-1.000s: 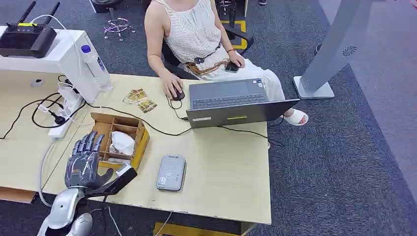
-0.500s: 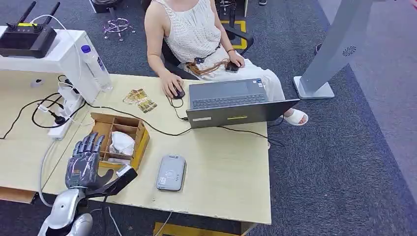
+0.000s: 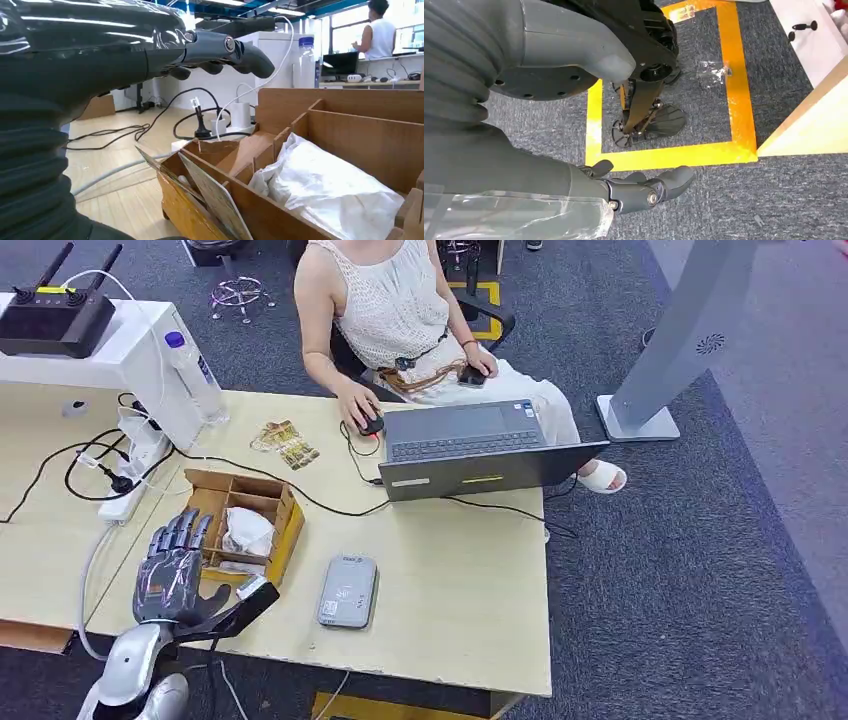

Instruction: Pass the card to the sensor for recognition and then transmit it.

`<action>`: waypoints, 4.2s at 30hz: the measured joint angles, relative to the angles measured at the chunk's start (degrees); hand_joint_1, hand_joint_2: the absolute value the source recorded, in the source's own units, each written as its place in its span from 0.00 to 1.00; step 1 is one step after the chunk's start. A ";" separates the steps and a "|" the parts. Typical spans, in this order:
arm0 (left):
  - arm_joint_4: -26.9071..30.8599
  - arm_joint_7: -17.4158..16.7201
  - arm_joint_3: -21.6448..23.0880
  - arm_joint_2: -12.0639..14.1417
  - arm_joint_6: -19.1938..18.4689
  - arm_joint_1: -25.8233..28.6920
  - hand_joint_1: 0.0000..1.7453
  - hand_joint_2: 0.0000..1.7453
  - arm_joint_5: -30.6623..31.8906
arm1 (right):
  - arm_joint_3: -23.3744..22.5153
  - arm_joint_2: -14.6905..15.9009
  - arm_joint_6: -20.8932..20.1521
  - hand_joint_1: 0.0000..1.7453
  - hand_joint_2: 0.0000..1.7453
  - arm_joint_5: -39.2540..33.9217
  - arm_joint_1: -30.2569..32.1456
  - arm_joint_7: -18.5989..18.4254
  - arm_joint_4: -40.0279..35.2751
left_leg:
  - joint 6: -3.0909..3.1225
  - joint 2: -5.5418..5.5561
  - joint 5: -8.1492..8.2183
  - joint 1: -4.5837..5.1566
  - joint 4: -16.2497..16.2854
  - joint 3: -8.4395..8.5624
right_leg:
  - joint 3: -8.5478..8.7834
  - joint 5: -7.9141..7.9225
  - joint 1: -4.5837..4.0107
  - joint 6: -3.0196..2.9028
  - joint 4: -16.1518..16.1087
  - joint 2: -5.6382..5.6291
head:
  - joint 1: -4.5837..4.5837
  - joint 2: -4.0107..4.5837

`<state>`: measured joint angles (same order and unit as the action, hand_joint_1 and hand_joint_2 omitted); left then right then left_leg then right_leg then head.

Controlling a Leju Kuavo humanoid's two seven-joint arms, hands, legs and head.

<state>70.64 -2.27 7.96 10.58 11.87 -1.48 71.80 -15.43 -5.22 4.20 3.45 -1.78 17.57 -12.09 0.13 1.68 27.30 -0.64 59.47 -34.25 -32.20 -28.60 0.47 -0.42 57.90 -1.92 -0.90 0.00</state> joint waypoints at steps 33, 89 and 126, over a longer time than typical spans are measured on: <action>-0.90 1.75 0.00 0.09 -3.63 -0.16 1.00 1.00 -1.68 | 0.00 0.00 -0.24 0.00 1.00 0.15 -0.05 -0.17 0.00 | 0.00 0.00 0.00 0.00 0.00 0.00 | 0.00 0.00 0.00 0.00 0.00 -0.02 | 0.00 0.00; -0.90 0.17 0.00 0.07 -2.56 -0.03 1.00 0.00 -3.06 | -0.15 0.00 -0.42 0.00 1.00 1.18 -0.06 -0.26 0.00 | 0.00 -0.01 0.00 0.00 0.00 0.00 | 0.00 0.00 0.00 0.00 0.00 -0.01 | 0.00 0.00; 12.61 -0.33 0.66 -0.31 -0.13 2.02 0.00 1.00 -0.59 | -3.87 -0.02 -0.81 0.00 1.00 2.97 0.03 0.17 0.00 | 0.00 0.01 0.00 0.00 0.02 0.00 | 0.00 0.00 0.00 0.00 0.00 0.00 | 0.00 0.00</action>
<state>83.25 -2.60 8.61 10.27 11.74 0.54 71.21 -19.30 -5.25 3.39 6.43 -1.75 17.75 -12.09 0.13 1.69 27.30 -0.63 59.49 -34.25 -32.20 -28.60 0.47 -0.42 57.90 -1.92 -0.90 0.00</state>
